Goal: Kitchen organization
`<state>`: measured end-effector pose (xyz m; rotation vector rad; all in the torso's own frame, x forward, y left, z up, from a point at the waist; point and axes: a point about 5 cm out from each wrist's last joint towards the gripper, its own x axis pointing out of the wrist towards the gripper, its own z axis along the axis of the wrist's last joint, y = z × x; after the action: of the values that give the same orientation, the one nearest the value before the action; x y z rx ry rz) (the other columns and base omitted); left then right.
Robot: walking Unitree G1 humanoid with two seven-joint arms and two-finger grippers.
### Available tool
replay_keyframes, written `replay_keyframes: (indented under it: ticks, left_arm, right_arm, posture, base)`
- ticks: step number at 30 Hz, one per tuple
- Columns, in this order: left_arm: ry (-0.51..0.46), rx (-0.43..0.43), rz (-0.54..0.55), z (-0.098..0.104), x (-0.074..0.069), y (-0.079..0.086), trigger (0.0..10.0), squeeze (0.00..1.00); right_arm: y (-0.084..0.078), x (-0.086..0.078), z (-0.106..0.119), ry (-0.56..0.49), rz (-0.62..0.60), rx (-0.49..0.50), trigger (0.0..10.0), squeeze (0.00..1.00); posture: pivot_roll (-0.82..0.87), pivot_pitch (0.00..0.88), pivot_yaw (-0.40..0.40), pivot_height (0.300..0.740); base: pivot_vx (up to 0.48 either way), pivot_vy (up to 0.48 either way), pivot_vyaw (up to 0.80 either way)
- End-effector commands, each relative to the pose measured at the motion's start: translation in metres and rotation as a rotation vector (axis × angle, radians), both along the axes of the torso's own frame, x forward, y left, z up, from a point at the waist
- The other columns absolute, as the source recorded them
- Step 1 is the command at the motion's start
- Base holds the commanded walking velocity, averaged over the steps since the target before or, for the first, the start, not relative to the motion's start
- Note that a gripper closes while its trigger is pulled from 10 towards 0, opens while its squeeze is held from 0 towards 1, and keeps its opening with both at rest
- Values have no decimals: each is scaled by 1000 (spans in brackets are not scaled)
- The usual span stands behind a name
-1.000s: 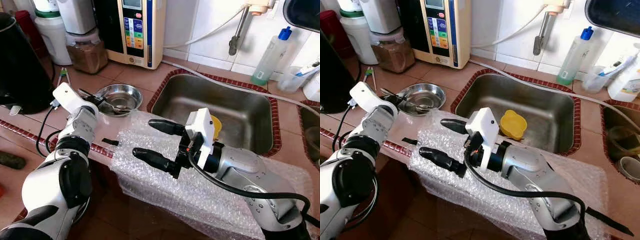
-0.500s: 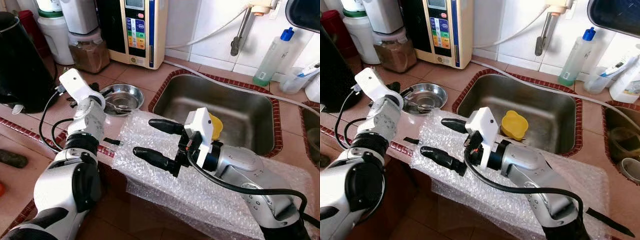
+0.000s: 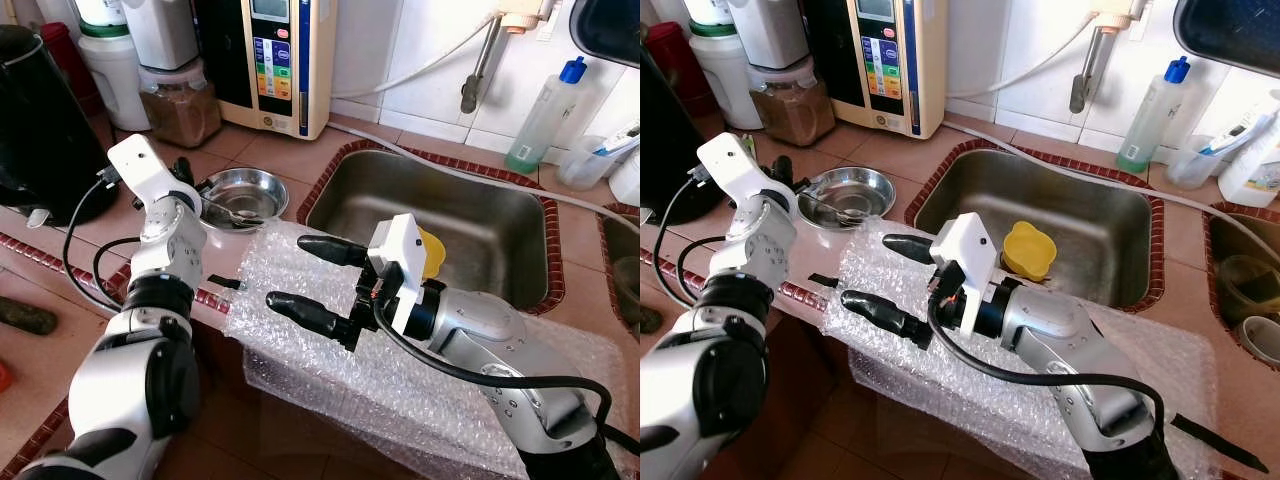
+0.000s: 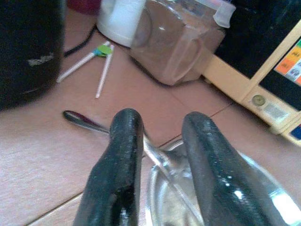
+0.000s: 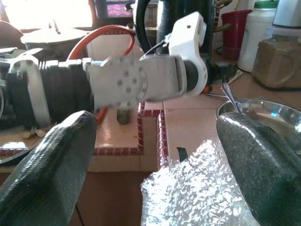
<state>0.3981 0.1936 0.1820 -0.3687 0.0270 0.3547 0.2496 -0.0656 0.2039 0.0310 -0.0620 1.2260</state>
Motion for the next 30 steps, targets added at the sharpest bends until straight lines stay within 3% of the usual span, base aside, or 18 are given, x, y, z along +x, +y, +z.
replay_keyframes:
  ticks: [1, 17, 25, 30]
  left_arm:
    - [0, 35, 14, -1, -3, -2, 10000, 1000]
    - [58, 14, 22, -18, -12, -14, 10000, 1000]
    - [127, 7, 15, -36, -29, -30, 10000, 1000]
    - [189, -2, -22, -47, -32, -43, 10000, 1000]
  right_arm:
    - [2, 0, 1, -16, 22, -7, 10000, 0]
    - [4, 0, 0, -19, 34, -11, 10000, 0]
    - [4, 0, 0, -19, 33, -7, 10000, 0]
    - [4, 0, 0, -20, 36, -8, 10000, 0]
  posture:
    - [-91, 1, 20, 740]
    - [-94, 0, 19, 740]
    - [-86, 1, 16, 740]
    - [-91, 1, 17, 740]
  base:
    - [0, 0, 0]
    - [0, 0, 0]
    - [0, 0, 0]
    - [0, 0, 0]
